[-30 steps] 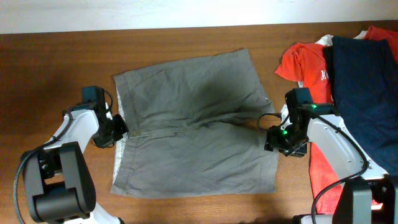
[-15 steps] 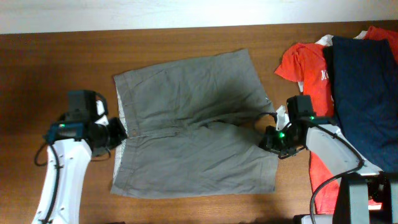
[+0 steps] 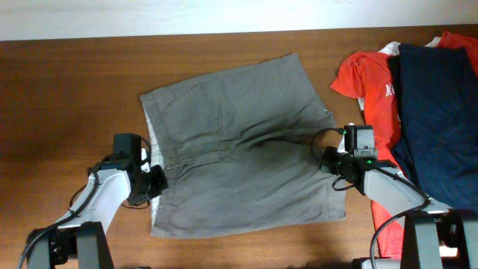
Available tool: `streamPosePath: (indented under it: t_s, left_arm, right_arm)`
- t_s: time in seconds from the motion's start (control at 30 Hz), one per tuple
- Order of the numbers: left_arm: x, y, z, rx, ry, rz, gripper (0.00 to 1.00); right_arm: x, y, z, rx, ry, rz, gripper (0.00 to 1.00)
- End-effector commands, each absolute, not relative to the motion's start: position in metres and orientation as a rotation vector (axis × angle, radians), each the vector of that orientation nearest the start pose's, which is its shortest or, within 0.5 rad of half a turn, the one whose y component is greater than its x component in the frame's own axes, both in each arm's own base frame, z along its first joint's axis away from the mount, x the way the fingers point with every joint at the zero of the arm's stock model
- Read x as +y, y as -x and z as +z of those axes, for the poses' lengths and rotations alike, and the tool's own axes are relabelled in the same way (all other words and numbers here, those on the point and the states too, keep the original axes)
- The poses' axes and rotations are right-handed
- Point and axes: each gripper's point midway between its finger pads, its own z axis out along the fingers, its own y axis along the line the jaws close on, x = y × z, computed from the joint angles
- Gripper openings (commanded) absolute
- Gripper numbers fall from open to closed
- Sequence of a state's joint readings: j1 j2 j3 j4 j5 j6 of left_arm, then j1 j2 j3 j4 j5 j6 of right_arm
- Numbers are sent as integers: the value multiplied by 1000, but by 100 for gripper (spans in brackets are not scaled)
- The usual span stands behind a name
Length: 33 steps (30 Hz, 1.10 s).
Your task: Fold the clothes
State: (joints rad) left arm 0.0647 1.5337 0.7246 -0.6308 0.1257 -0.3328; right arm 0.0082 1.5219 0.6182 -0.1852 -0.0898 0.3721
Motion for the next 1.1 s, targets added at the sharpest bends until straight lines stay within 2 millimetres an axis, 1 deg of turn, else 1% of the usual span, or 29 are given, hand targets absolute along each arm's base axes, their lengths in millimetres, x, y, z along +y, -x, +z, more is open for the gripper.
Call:
streamPosePath:
  t_s: [0.0, 0.07, 0.13, 0.17, 0.2, 0.23, 0.27, 0.3, 0.37, 0.47, 0.5, 0.57, 0.6, 0.63, 0.67, 0.73, 0.8, 0.83, 0.87, 0.93, 1.0, 1.03, 1.07]
  left_arm:
    - [-2, -259, 1, 2967, 517, -181, 0]
    - [-4, -278, 24, 2914, 464, -205, 0]
    - [-9, -308, 66, 2783, 416, -252, 0]
    - [-17, -316, 82, 2739, 390, -324, 0]
    - [-29, -316, 85, 2741, 369, -427, 0]
    - [-31, -313, 81, 2758, 371, -435, 0]
    - [-31, -309, 74, 2783, 359, -429, 0]
    - [-32, -305, 65, 2809, 365, -424, 0]
    - [-32, -300, 46, 2857, 379, -423, 0]
    - [-32, -301, 39, 2873, 376, -422, 0]
    - [-32, -301, 39, 2874, 361, -420, 0]
    - [-32, -301, 39, 2873, 357, -419, 0]
    - [-32, -302, 39, 2870, 356, -420, 0]
    - [-32, -302, 39, 2867, 355, -419, 0]
    - [-32, -302, 39, 2867, 355, -419, 0]
    - [-32, -303, 40, 2863, 352, -419, 0]
    - [-29, -304, 39, 2864, 346, -389, 0]
    - [-27, -304, 39, 2865, 348, -379, 0]
    - [-27, -304, 39, 2862, 347, -380, 0]
    - [-27, -310, 41, 2843, 281, -372, 0]
    - [-28, -313, 44, 2833, 274, -375, 0]
    - [-31, -313, 45, 2830, 269, -403, 1]
    - [-41, -312, 47, 2828, 257, -486, 0]
  right_arm:
    - [22, -334, 10, 2598, -394, 288, 21]
    - [28, -357, 36, 2545, -314, 332, 24]
    - [29, -379, 70, 2506, -302, 341, 25]
    - [29, -388, 83, 2489, -298, 342, 25]
    - [29, -395, 89, 2461, -290, 344, 25]
    - [30, -397, 89, 2454, -283, 342, 24]
    - [30, -400, 86, 2449, -273, 340, 16]
    - [30, -403, 80, 2454, -274, 339, 4]
    - [30, -415, 53, 2470, -255, 328, 4]
    - [29, -426, 25, 2477, -251, 325, 4]
    - [29, -425, 16, 2495, -256, 324, 4]
    - [29, -417, 0, 2549, -269, 320, 4]
    - [29, -408, -7, 2595, -279, 318, 4]
    - [29, -392, -14, 2665, -298, 314, 4]
    - [28, -383, -15, 2702, -308, 310, 4]
    - [27, -374, -11, 2733, -318, 296, 4]
    - [15, -366, -4, 2756, -367, 195, 4]
    - [13, -367, 0, 2747, -379, 185, 4]
    - [12, -373, 7, 2722, -377, 183, 4]
    - [3, -391, 28, 2659, -378, 120, 4]
    - [0, -410, 48, 2610, -339, 95, 5]
    - [0, -417, 57, 2591, -337, 100, 5]
    - [1, -421, 65, 2584, -335, 101, 5]
